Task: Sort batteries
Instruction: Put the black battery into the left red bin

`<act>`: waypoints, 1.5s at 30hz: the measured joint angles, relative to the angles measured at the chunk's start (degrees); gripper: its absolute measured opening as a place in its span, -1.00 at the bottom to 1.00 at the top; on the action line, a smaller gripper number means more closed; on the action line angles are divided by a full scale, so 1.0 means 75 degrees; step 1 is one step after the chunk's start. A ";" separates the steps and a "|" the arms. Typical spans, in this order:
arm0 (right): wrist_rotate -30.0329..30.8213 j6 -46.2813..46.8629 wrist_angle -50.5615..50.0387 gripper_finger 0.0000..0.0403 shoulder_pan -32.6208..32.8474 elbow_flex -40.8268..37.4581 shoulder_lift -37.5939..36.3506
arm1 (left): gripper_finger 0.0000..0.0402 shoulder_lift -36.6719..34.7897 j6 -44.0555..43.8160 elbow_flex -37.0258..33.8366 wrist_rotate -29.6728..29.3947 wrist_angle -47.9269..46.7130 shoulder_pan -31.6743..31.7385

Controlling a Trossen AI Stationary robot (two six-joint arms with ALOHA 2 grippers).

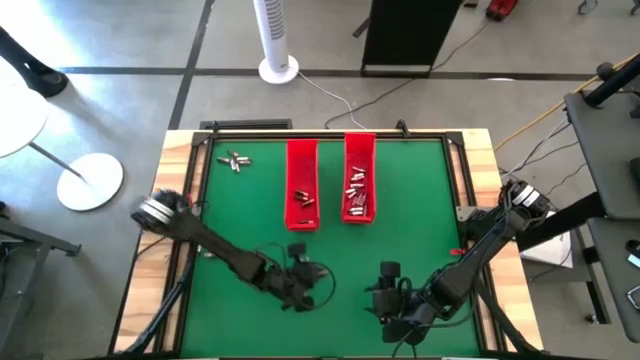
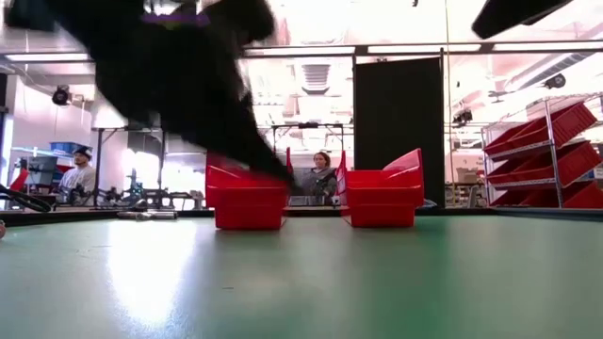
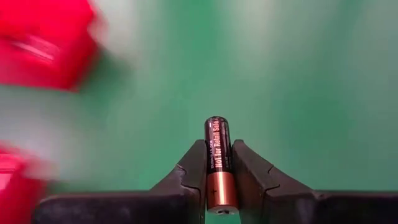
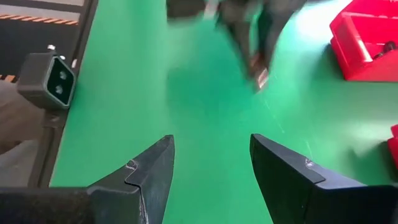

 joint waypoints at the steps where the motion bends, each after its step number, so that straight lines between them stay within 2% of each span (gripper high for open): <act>1: 0.0003 0.0000 0.0008 0.01 -0.0020 -0.0039 0.0000 | -0.85 -0.0429 0.0002 0.0070 -0.0112 -0.0595 0.0050; 5: 0.0189 0.0004 0.0108 0.01 -0.0036 -0.0321 -0.0003 | -0.85 -0.1634 0.0114 0.0169 -0.0233 -0.2459 0.0411; 9: 0.0611 -0.0136 0.0531 0.01 -0.0063 -0.0730 -0.0002 | -0.85 -0.2599 0.0642 0.0224 -0.0202 -0.3211 0.1126; 13: 0.0670 -0.0517 0.1137 0.01 -0.0287 -0.1133 -0.0003 | -0.85 -0.2904 0.1578 0.0189 0.0285 -0.4038 0.2244; 16: 0.0682 -0.0494 0.1524 0.01 -0.0508 -0.1479 -0.0002 | -0.85 -0.2986 0.2525 0.0215 0.1047 -0.3980 0.3204; 20: 0.0676 -0.0423 0.1610 0.01 -0.0770 -0.1882 -0.0003 | -0.85 -0.2937 0.3475 0.0213 0.2218 -0.3808 0.4401; 28: 0.0656 -0.1107 0.1597 0.01 -0.1644 -0.2155 -0.0003 | -0.85 -0.2882 0.4739 0.0842 0.2548 -0.4117 0.5715; 38: 0.0125 -0.2536 0.1581 0.01 -0.2877 -0.2137 -0.0021 | -0.85 -0.1542 0.5816 0.2245 0.3119 -0.6135 0.6387; 45: 0.0108 -0.3259 0.1571 0.01 -0.3325 -0.1875 -0.0032 | -0.85 -0.0561 0.6212 0.2724 0.3665 -0.6244 0.6381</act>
